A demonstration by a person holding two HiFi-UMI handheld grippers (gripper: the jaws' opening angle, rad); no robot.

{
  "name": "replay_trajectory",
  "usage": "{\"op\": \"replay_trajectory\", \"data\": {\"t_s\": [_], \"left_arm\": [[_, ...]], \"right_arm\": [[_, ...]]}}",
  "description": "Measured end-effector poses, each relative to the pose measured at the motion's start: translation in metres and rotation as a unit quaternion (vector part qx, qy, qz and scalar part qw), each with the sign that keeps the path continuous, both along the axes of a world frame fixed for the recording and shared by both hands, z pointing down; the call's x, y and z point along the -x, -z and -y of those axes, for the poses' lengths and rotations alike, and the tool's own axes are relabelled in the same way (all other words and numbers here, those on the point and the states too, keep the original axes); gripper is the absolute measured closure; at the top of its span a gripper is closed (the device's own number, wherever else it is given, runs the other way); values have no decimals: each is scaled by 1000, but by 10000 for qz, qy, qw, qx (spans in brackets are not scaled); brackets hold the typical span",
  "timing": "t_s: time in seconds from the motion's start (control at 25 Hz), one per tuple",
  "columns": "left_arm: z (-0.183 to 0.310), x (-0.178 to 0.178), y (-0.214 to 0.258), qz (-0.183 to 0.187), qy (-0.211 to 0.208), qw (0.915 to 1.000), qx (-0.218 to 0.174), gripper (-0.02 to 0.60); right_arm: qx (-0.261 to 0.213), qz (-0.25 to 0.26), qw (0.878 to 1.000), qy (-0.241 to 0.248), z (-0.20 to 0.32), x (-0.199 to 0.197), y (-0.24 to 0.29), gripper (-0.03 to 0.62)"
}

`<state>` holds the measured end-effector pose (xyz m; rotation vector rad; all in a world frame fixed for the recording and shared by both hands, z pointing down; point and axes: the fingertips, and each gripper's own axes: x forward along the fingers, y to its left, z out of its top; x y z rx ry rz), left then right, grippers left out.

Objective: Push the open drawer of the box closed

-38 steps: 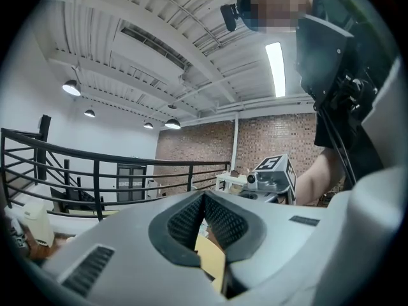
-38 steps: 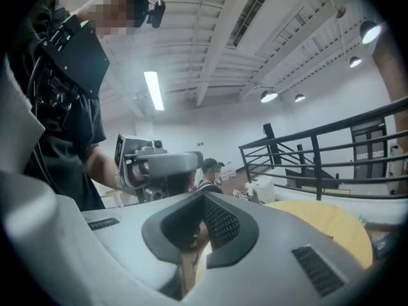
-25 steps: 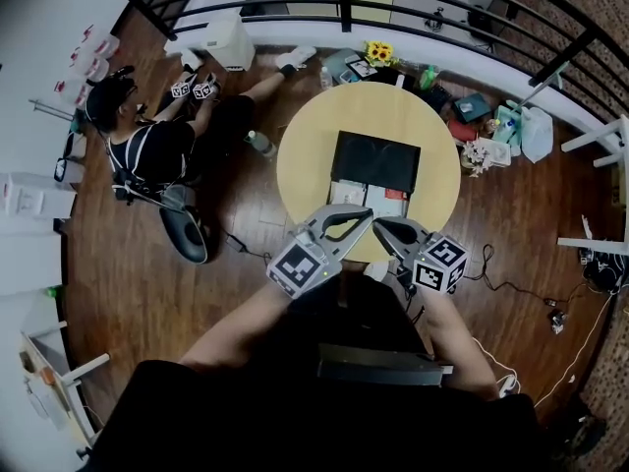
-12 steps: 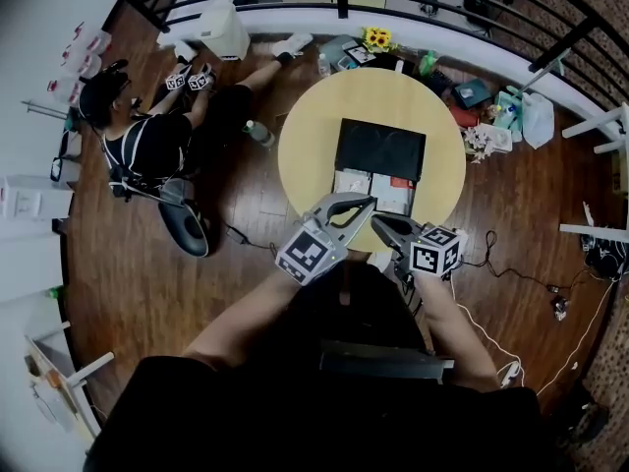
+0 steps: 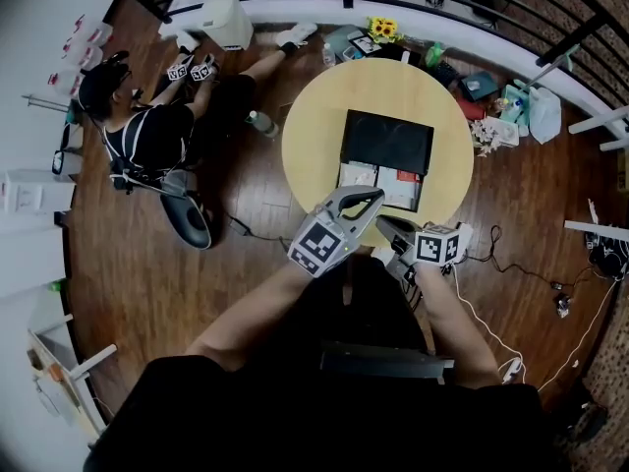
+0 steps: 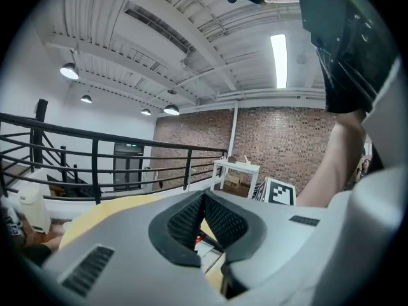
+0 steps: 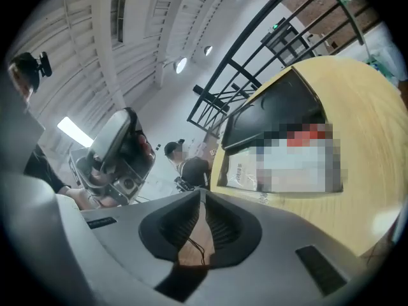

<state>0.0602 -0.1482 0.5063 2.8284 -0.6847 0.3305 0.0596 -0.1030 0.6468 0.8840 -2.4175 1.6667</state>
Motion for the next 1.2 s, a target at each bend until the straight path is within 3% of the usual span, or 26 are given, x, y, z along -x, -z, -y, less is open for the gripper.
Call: {"op": "replay_trajectory", "data": {"t_s": [0.32, 1.2], "left_arm": [[3, -2, -27, 126, -36, 9998, 139, 558], [28, 0, -75, 239, 62, 9993, 272, 558]], "right_arm": [[488, 10, 9986, -199, 3, -5, -43, 490], [998, -215, 9945, -215, 31, 0, -118, 448]]}}
